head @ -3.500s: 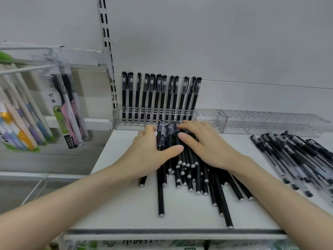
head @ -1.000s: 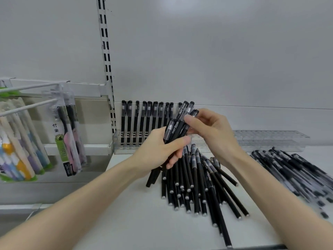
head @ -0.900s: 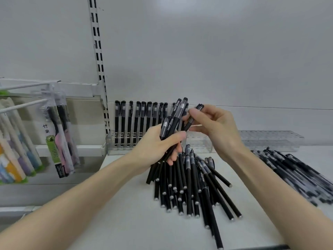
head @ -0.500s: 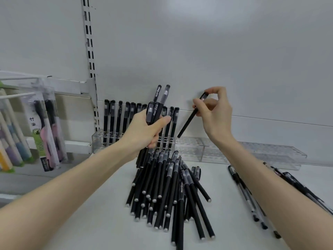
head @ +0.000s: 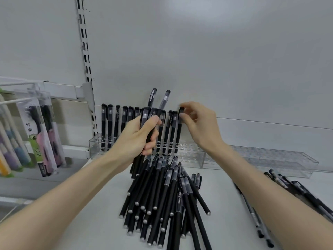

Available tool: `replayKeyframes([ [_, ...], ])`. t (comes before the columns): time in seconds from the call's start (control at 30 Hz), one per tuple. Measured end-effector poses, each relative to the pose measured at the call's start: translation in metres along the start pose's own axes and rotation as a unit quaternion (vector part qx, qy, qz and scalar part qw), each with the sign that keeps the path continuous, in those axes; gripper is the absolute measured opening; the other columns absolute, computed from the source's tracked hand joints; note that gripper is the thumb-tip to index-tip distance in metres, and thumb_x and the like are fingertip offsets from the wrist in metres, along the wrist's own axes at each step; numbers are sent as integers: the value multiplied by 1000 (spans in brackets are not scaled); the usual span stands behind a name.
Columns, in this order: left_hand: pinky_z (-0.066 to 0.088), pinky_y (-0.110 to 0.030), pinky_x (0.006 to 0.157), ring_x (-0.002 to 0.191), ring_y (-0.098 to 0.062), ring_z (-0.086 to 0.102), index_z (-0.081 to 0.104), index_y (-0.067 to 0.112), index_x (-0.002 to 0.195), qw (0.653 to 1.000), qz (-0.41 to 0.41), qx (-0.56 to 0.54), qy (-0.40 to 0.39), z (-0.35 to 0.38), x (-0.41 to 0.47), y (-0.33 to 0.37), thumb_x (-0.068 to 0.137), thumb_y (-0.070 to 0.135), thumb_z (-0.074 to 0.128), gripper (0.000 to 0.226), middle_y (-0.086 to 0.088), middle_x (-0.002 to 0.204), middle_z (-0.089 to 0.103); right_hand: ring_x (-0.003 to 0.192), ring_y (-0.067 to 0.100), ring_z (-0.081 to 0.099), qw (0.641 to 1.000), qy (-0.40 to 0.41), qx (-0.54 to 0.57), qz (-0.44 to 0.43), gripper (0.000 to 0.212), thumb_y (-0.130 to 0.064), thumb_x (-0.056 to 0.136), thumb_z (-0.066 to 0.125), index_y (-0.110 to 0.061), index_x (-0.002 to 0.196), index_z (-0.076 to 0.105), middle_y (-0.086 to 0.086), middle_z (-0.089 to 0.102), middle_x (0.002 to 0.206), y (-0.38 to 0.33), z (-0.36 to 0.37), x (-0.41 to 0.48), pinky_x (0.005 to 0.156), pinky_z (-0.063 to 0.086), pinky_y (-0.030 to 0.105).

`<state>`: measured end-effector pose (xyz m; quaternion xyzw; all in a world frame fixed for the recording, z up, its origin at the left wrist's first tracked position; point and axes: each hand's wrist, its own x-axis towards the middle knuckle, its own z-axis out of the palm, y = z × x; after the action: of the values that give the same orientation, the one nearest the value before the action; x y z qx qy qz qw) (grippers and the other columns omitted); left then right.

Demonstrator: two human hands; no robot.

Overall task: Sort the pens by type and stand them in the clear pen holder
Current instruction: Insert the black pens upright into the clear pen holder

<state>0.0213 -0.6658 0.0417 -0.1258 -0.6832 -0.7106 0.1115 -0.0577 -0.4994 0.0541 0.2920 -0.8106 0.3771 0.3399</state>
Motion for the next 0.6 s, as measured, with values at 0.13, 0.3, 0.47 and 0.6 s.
replayKeyframes([
  [0.13,29,-20,39,45,-11,35,48,2,91,1000,4,8,-29,-1,-1,-2,96,21,49,20,-2,62,48,73,19,64,999,-20,-2,37,13,-13,89,64,-16,101,61,-2,65,77,1,0,-3,76,53,41],
  [0.3,30,-21,39,45,-12,36,44,8,88,998,-3,21,-54,5,-2,-4,96,20,51,16,-4,66,50,68,10,64,987,24,122,103,12,-22,94,57,-15,103,62,-3,65,80,-14,-12,-10,68,55,30],
  [0.47,36,-24,41,46,-15,40,48,5,95,995,14,48,-85,13,-3,-5,97,21,50,17,-9,68,54,70,13,69,932,-17,319,169,18,-12,89,64,-8,106,59,2,72,77,-32,-20,-17,69,57,27],
  [0.6,49,-27,48,55,-19,59,52,9,99,994,-4,66,-86,15,0,-3,97,25,48,16,-9,74,64,64,14,68,924,54,332,184,13,-6,89,63,-10,98,56,8,69,77,-33,-31,-10,63,56,26],
])
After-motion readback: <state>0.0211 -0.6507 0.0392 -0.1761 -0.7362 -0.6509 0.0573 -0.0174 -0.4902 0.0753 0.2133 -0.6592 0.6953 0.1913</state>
